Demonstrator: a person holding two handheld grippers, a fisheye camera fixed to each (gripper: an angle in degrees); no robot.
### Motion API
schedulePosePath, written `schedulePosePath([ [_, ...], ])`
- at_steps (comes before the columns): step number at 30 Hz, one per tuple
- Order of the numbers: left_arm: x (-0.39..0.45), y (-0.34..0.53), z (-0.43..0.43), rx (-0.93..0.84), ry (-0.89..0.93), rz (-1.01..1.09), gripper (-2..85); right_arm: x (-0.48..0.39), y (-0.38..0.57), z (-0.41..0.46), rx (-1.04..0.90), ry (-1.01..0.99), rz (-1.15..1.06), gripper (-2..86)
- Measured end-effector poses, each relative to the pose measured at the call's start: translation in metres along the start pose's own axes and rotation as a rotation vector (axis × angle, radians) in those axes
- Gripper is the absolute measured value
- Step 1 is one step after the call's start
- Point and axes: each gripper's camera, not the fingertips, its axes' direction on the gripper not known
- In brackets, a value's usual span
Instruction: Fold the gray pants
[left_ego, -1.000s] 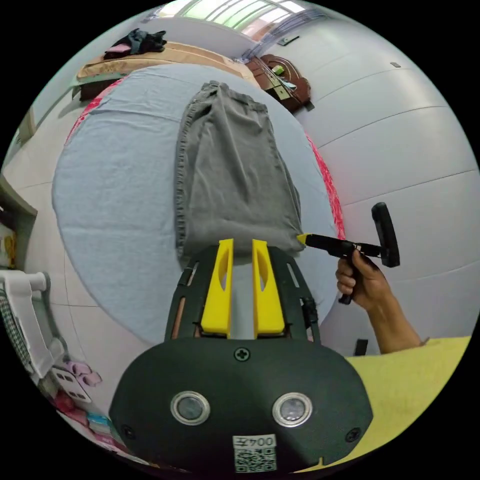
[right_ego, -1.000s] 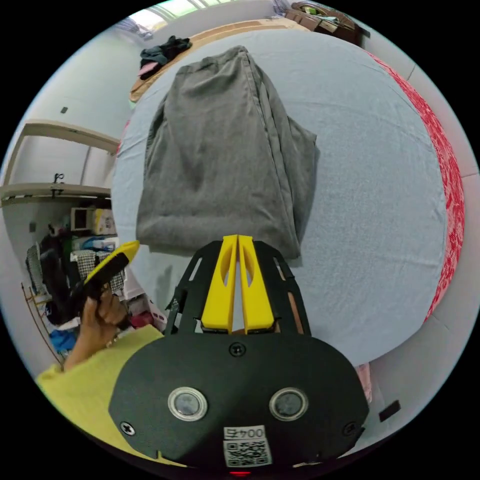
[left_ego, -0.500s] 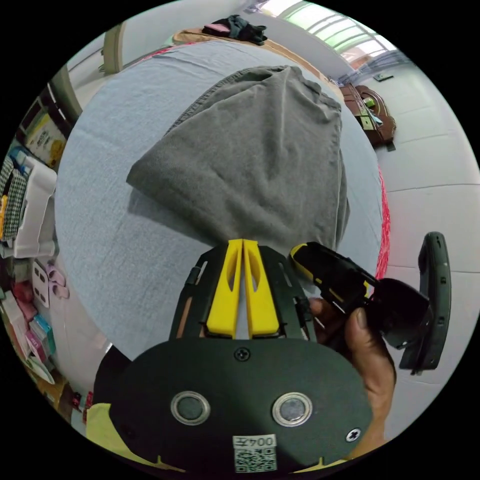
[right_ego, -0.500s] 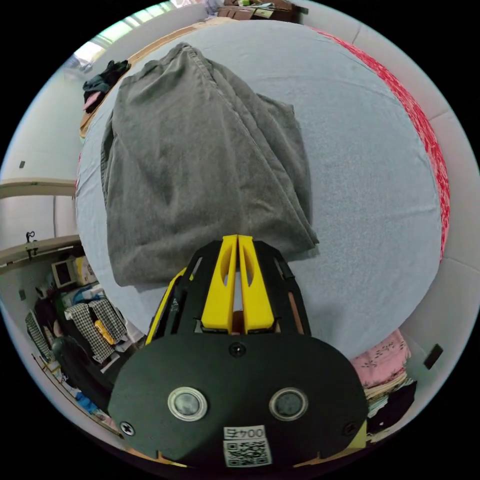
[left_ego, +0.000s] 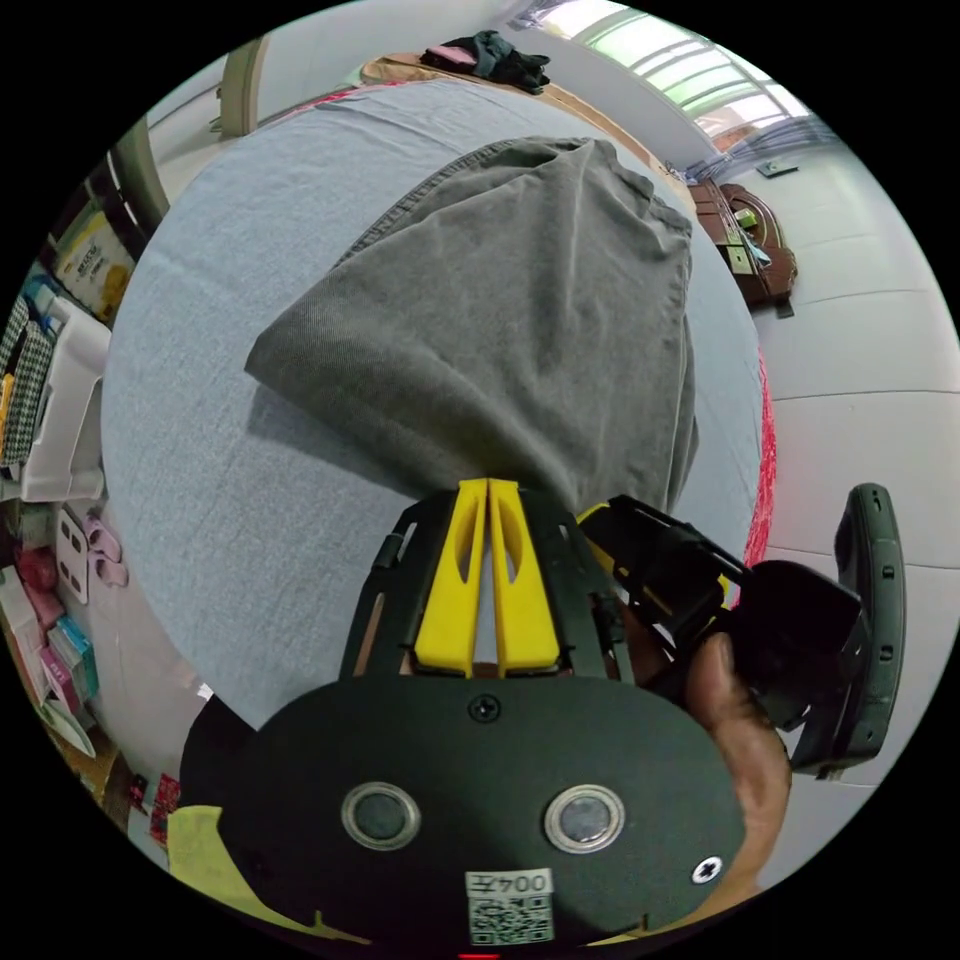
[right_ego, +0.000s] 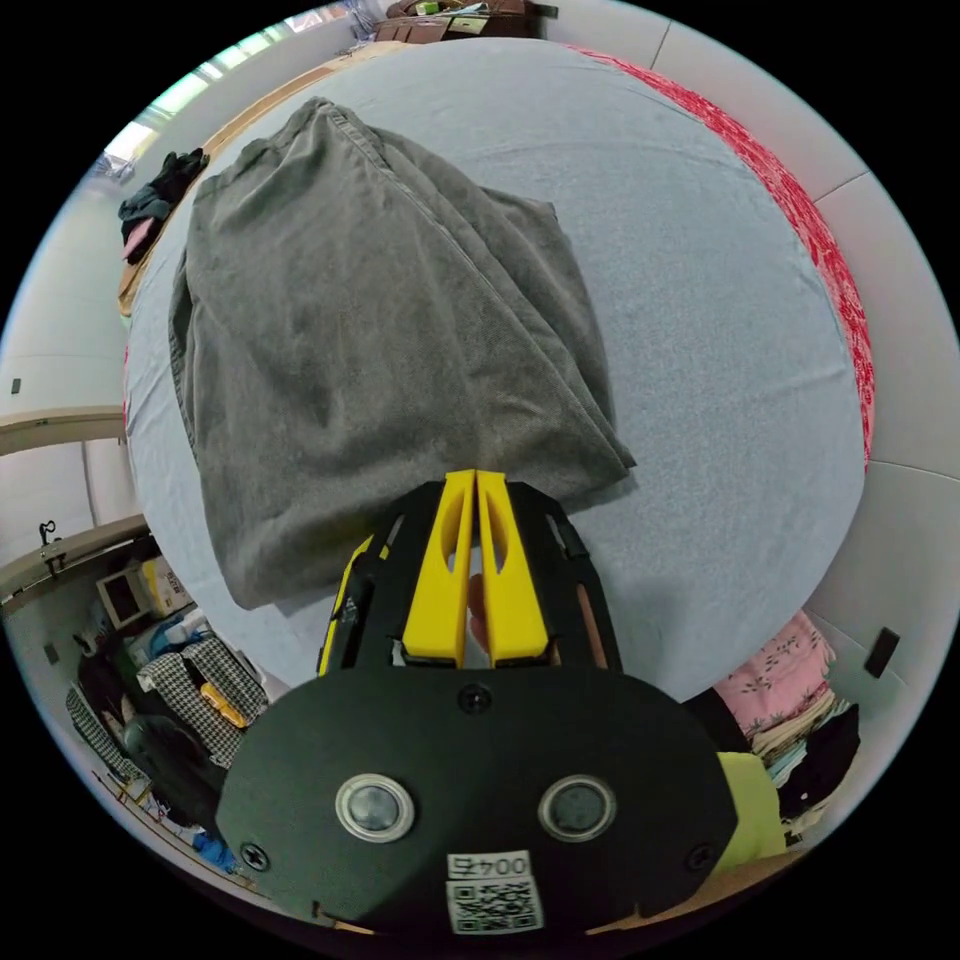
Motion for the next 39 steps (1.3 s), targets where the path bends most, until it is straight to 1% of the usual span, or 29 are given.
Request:
schedulePosePath([
  [2, 0.005, 0.000, 0.003, -0.014, -0.009, 0.013, 0.6, -0.015, 0.005, 0.002, 0.002, 0.050, -0.014, -0.8],
  [6, 0.029, 0.003, 0.009, -0.036, -0.082, 0.070, 0.5, -0.043, 0.013, 0.007, -0.004, 0.157, -0.064, -0.7],
  [8, 0.032, 0.003, 0.012, -0.051, -0.075, 0.065, 0.4, -0.062, 0.016, 0.012, -0.020, 0.228, -0.091, -0.7],
  [10, 0.036, 0.003, 0.015, -0.065, -0.077, 0.077, 0.4, -0.072, 0.019, 0.015, -0.021, 0.253, -0.096, -0.7],
  [28, 0.069, 0.032, 0.037, -0.064, -0.095, 0.093, 0.4, -0.097, 0.045, 0.024, -0.017, 0.219, -0.078, -0.7],
  [34, 0.071, 0.038, 0.042, -0.072, -0.075, 0.071, 0.4, -0.112, 0.049, 0.030, -0.027, 0.257, -0.094, -0.7],
  [39, 0.078, 0.043, 0.047, -0.073, -0.087, 0.069, 0.6, -0.115, 0.052, 0.032, -0.031, 0.248, -0.093, -0.7],
])
